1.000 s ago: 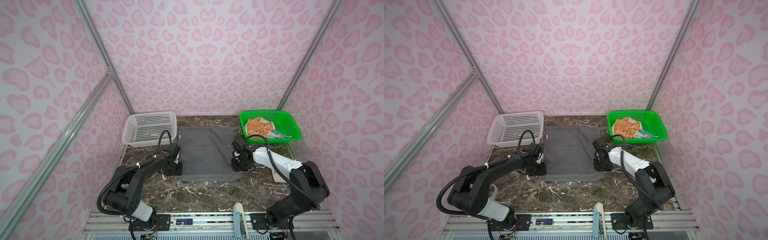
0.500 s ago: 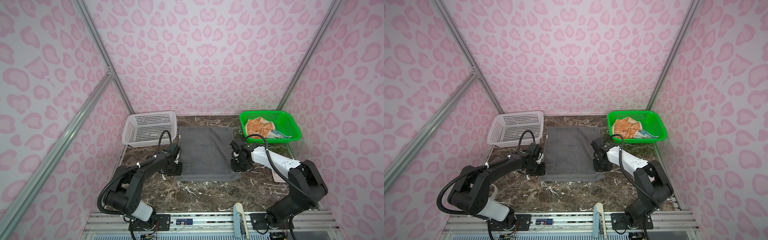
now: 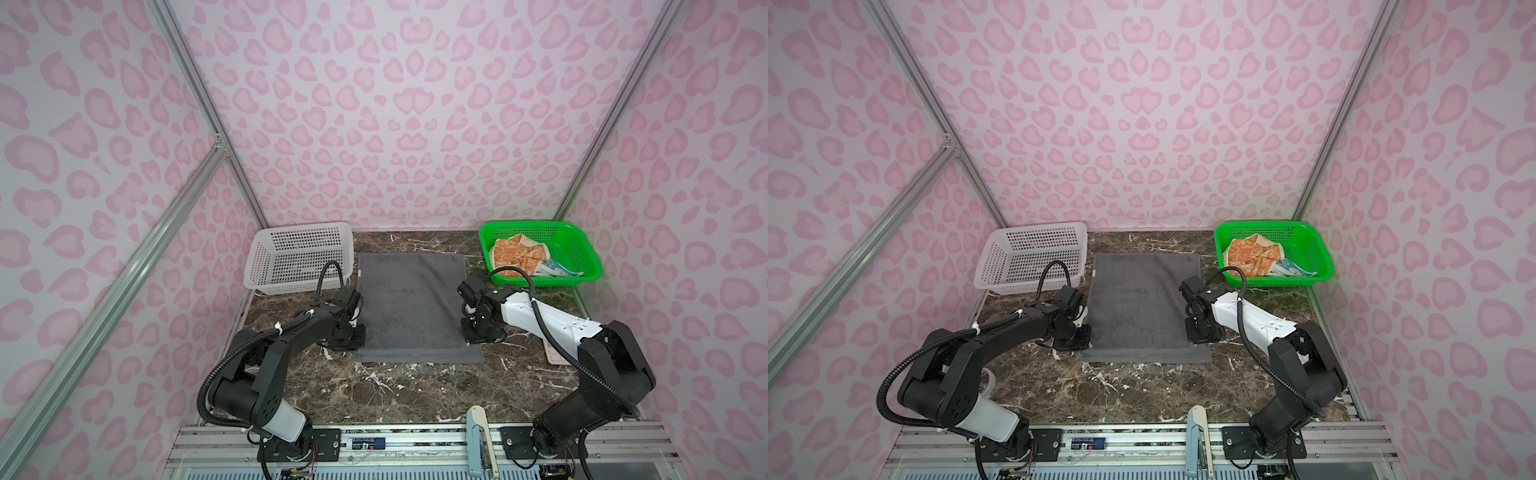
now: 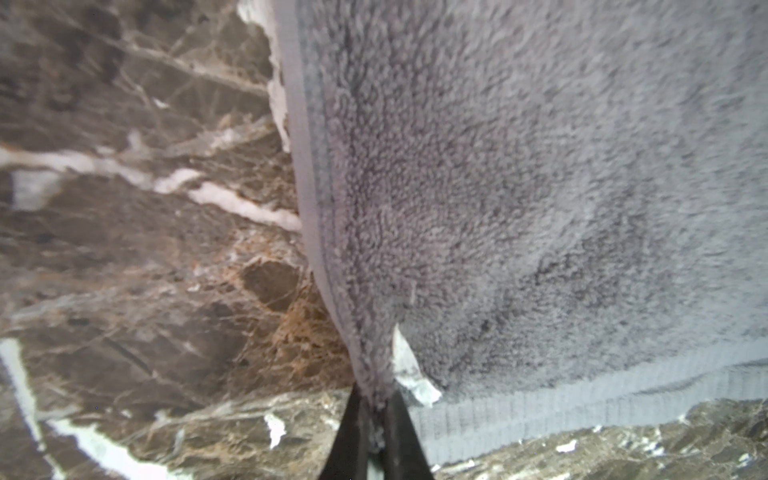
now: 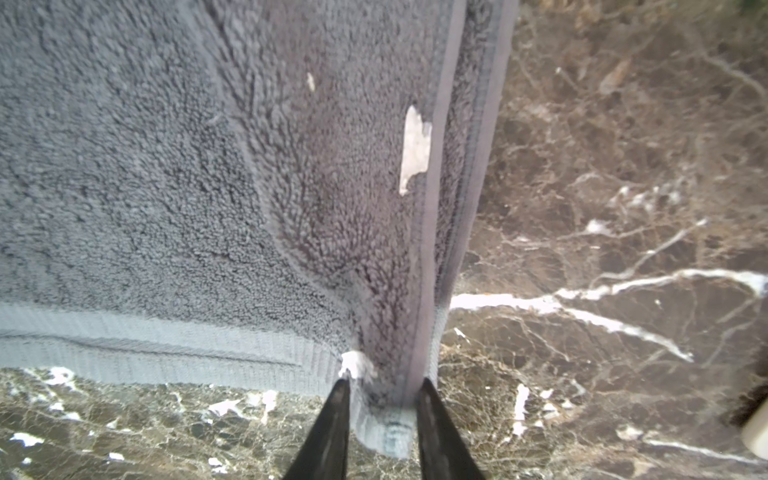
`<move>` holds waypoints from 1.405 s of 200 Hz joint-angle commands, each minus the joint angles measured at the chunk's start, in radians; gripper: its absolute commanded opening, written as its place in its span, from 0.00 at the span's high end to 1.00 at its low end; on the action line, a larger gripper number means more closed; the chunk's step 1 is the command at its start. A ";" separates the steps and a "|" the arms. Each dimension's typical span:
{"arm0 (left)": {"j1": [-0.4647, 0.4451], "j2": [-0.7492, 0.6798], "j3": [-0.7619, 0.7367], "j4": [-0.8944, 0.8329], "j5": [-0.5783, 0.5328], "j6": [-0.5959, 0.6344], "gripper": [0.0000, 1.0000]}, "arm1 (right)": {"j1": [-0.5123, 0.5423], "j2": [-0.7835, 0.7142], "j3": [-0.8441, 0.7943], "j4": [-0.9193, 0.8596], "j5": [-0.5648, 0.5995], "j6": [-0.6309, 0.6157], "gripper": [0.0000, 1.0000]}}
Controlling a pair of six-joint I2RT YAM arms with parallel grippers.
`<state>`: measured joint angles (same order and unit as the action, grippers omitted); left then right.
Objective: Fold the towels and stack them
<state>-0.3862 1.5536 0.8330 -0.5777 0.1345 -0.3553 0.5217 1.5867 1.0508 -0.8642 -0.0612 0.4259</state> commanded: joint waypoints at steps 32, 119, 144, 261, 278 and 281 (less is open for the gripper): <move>0.002 -0.013 0.026 -0.005 0.005 0.002 0.97 | 0.000 0.011 -0.029 0.037 -0.025 0.014 0.87; 0.002 -0.050 0.061 -0.029 0.001 0.007 0.97 | -0.027 -0.037 -0.047 0.075 -0.027 0.023 1.00; 0.006 -0.072 0.103 -0.055 0.012 0.020 0.97 | -0.058 -0.054 -0.019 0.070 -0.058 0.001 1.00; 0.009 -0.166 -0.074 0.024 0.067 -0.003 0.97 | -0.054 -0.211 -0.244 0.101 -0.130 0.106 1.00; 0.010 -0.147 -0.066 0.020 0.061 -0.001 0.97 | -0.049 -0.184 -0.248 0.112 -0.121 0.101 1.00; 0.009 -0.146 -0.065 0.018 0.059 -0.002 0.97 | -0.050 -0.180 -0.248 0.113 -0.120 0.101 1.00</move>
<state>-0.3782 1.3880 0.7654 -0.5865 0.2012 -0.3553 0.4664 1.3815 0.8116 -0.7864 -0.1867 0.5106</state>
